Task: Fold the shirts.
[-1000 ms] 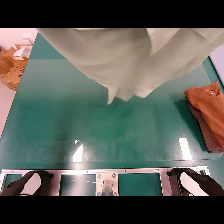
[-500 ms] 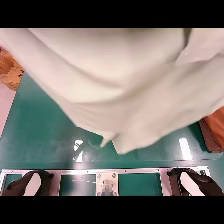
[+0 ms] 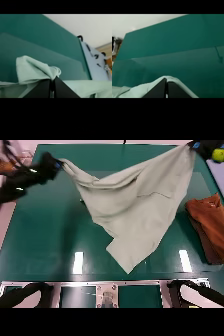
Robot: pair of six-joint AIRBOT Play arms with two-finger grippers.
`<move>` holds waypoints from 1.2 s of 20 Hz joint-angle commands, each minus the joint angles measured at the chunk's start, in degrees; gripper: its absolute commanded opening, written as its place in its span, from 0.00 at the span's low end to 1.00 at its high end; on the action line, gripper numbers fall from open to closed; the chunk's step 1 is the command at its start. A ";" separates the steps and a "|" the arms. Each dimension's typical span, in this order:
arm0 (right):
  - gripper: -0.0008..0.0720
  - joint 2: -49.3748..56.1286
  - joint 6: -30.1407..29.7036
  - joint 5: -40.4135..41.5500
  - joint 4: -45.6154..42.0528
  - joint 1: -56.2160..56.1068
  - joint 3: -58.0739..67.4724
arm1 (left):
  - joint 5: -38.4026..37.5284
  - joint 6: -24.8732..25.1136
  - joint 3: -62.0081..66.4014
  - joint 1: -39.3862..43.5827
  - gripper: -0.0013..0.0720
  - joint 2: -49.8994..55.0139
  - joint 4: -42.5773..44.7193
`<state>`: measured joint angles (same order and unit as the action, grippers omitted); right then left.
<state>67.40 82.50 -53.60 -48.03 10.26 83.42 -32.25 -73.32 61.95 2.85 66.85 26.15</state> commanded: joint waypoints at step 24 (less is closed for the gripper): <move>0.03 19.15 -6.05 2.14 -0.66 5.46 -3.93 | -9.25 6.34 4.22 -6.51 0.84 21.05 14.25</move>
<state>86.11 76.47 -51.46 -48.71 15.62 79.72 -41.80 -68.36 66.13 -5.93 86.72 33.82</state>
